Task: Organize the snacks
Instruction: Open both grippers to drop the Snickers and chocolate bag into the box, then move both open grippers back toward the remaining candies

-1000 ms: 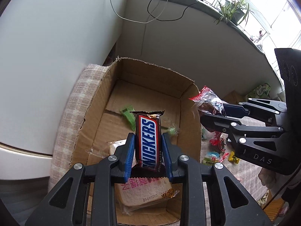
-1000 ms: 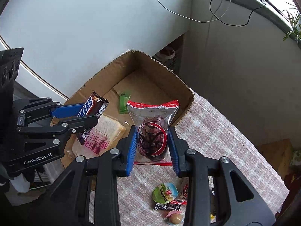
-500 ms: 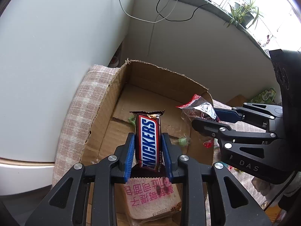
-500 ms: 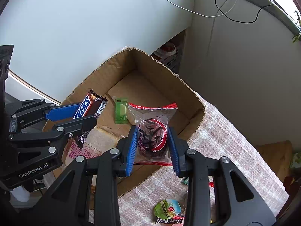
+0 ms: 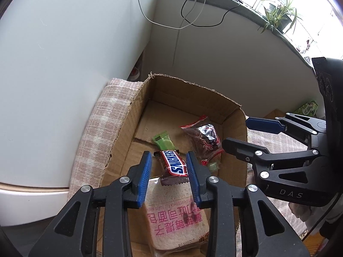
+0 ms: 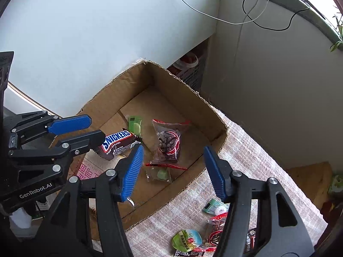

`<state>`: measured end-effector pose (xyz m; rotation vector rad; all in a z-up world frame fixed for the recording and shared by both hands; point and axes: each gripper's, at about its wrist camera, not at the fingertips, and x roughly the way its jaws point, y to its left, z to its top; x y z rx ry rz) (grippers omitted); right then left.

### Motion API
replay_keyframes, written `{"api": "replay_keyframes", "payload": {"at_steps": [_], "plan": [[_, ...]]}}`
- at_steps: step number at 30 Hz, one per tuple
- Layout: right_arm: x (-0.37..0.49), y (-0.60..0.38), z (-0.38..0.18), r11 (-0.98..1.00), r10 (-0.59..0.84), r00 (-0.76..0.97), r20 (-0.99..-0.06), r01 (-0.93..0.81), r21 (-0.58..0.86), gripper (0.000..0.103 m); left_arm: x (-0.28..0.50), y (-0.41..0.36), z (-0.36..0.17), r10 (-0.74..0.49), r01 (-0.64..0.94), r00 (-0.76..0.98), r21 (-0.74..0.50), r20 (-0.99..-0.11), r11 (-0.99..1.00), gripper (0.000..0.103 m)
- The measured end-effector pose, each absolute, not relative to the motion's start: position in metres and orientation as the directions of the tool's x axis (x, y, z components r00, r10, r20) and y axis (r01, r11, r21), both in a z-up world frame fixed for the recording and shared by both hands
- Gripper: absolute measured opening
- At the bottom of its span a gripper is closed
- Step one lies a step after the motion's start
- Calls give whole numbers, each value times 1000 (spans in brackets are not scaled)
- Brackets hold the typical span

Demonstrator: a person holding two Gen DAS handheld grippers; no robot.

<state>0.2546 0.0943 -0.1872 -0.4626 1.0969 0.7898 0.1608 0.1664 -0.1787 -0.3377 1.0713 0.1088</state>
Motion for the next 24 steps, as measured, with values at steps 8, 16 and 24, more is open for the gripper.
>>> {"api": "replay_keyframes", "payload": {"at_steps": [8, 16, 24], "plan": [[248, 62, -165, 655, 358, 246, -901, -754, 55, 62, 149, 160, -169, -71, -231, 498, -211, -865, 950, 32], [233, -15, -145, 699, 369, 283, -885, -713, 63, 62, 131, 131, -156, -109, -155, 521, -220, -847, 963, 32], [208, -100, -159, 751, 323, 280, -904, -657, 65, 62, 117, 82, -151, -181, -62, 511, -247, -840, 967, 32]]}}
